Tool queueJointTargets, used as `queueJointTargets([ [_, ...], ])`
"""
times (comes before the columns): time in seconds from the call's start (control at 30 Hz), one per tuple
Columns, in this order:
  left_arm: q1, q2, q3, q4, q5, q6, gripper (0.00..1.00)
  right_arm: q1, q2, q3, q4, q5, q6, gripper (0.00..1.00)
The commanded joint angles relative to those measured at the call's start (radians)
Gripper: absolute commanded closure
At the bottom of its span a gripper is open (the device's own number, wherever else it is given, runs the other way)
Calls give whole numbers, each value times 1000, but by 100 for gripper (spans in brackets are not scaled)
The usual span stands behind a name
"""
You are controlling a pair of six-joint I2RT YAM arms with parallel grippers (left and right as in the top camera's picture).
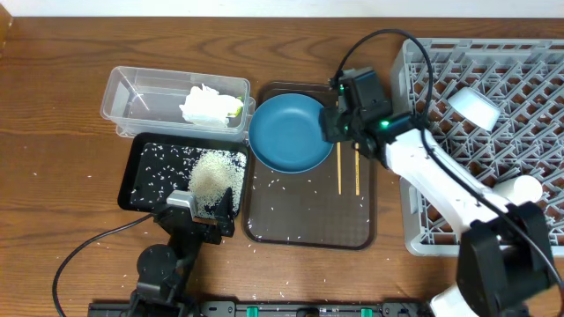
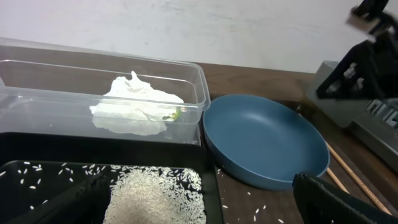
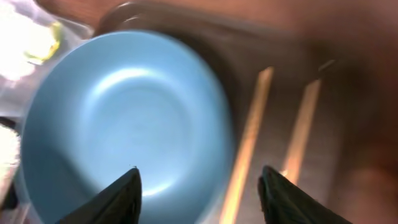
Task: Sort waste into correct bins and load items into the dishwasher rack
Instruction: 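Reach the right gripper to the teal plate rim and grasp it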
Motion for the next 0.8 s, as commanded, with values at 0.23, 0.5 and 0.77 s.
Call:
queueJointTargets([
  [0.23, -3, -7, -25, -10, 13, -8, 4, -11, 174, 8, -10, -58, 279, 79],
  [0.5, -3, -7, -25, -10, 13, -9, 4, -26, 145, 8, -9, -95, 227, 81],
  [0.77, -3, -7, -25, -10, 13, -9, 4, -39, 2, 8, -94, -52, 116, 57],
])
